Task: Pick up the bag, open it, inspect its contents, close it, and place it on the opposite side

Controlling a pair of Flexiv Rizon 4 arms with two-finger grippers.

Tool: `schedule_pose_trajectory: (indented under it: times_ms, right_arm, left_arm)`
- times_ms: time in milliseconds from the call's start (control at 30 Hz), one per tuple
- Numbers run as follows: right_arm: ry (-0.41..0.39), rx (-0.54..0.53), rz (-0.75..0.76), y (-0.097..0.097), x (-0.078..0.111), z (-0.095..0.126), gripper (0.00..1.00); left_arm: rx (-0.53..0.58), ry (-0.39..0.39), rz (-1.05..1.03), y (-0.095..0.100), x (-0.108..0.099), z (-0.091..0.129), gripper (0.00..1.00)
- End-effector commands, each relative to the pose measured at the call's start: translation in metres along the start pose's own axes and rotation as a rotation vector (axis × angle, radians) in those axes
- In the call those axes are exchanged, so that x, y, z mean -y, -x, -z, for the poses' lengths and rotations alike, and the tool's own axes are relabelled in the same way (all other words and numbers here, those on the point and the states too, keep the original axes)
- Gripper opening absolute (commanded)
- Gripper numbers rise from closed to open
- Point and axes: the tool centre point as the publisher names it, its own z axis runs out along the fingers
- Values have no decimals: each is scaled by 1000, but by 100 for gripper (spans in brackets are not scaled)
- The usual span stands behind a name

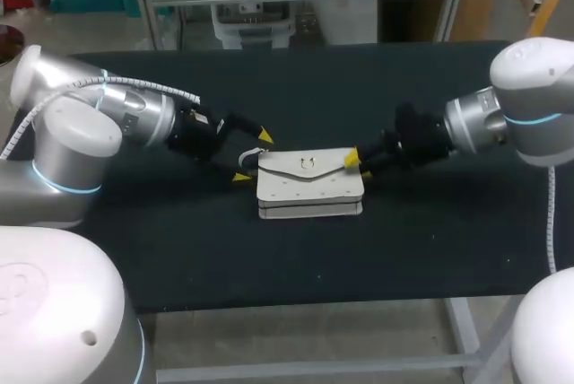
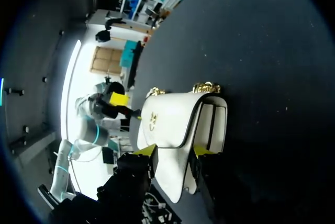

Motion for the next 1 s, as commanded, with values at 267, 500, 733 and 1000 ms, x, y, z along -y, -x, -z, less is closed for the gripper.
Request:
schedule_pose_trajectory:
  times_ms: [267, 500, 733, 1000]
  right_arm:
    - [-23, 7, -33, 3, 15, -2, 44]
    - [35, 20, -102, 10, 24, 1, 49]
    - [87, -12, -96, 6, 29, 4, 47]
    - [77, -20, -80, 1, 29, -3, 22]
  left_arm:
    - [24, -26, 40, 7, 4, 11, 100]
    - [22, -38, 51, 11, 6, 12, 100]
    - [22, -48, 47, 13, 5, 11, 100]
    - [22, -57, 53, 17, 7, 13, 100]
